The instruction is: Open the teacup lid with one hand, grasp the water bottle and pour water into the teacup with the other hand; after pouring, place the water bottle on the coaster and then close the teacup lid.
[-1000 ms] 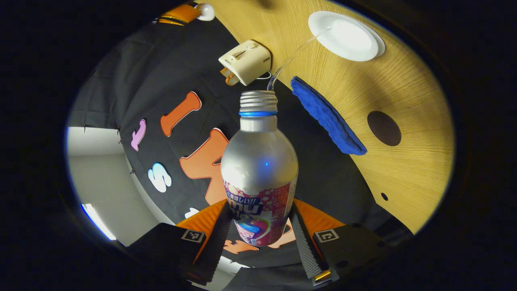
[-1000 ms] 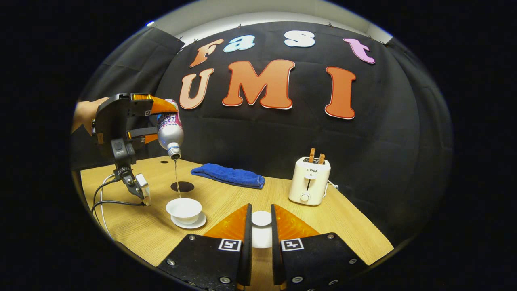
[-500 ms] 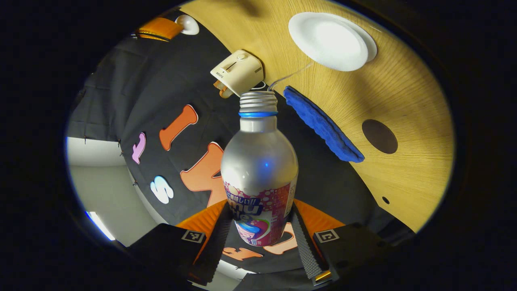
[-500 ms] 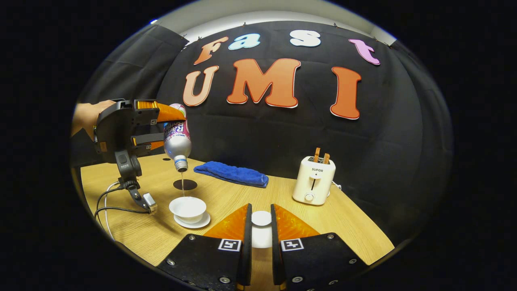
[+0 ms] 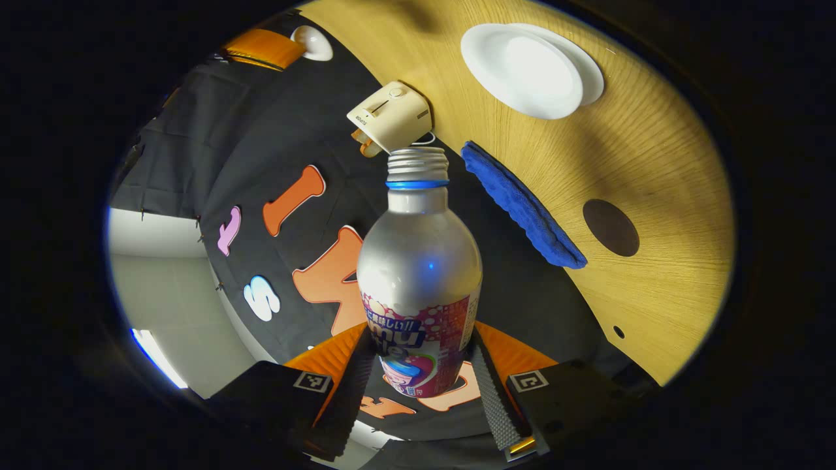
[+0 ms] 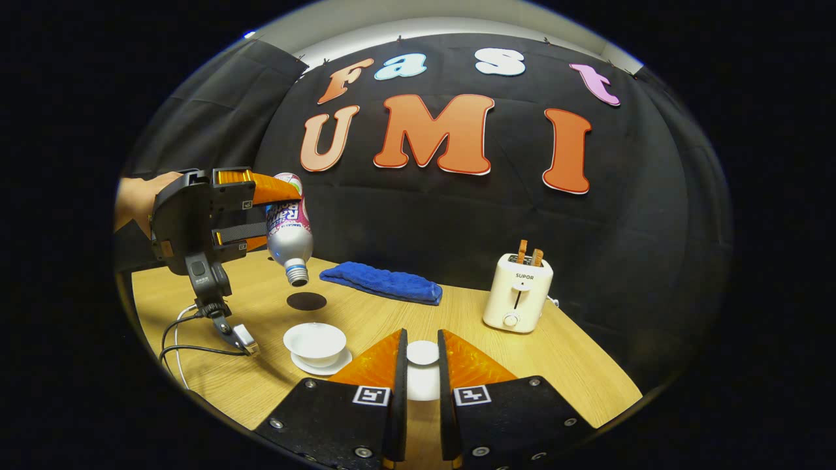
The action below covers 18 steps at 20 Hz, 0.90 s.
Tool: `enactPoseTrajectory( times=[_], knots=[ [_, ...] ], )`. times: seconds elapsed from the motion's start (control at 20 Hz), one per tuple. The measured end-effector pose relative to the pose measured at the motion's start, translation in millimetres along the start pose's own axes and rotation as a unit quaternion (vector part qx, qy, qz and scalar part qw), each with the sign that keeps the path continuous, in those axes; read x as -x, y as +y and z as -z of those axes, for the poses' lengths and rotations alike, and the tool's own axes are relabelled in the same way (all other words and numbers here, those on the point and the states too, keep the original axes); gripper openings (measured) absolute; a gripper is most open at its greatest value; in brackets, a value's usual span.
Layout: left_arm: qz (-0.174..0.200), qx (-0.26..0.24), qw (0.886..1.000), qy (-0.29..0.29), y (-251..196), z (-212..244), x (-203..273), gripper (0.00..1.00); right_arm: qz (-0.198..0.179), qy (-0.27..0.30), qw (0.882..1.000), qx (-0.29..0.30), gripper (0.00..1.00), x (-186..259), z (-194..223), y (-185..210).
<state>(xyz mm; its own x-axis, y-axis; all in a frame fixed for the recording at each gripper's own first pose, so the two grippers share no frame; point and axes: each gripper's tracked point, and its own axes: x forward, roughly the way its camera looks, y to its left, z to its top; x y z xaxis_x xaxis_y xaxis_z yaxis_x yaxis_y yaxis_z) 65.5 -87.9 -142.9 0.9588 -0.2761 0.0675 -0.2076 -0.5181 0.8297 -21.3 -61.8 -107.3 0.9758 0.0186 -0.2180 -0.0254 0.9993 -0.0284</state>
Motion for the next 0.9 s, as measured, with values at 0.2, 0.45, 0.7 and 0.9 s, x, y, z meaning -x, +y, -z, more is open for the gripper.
enactPoseTrajectory(
  times=[0.2,0.45,0.7,0.9],
  knots=[
    [-0.034,0.051,0.998,0.007,18,11,4,0.86,-0.005,-0.007,1.0,0.002,0.21,-2,-7,11],
    [-0.03,0.199,0.979,0.029,16,46,16,0.83,-0.005,-0.019,1.0,0.007,0.22,-1,-20,18],
    [-0.073,0.355,0.93,0.058,22,81,28,0.79,-0.007,-0.03,1.0,-0.001,0.22,-5,-33,29],
    [-0.098,0.473,0.873,0.067,22,92,36,0.83,-0.007,-0.04,0.999,-0.002,0.22,-5,-42,37]
  ],
)
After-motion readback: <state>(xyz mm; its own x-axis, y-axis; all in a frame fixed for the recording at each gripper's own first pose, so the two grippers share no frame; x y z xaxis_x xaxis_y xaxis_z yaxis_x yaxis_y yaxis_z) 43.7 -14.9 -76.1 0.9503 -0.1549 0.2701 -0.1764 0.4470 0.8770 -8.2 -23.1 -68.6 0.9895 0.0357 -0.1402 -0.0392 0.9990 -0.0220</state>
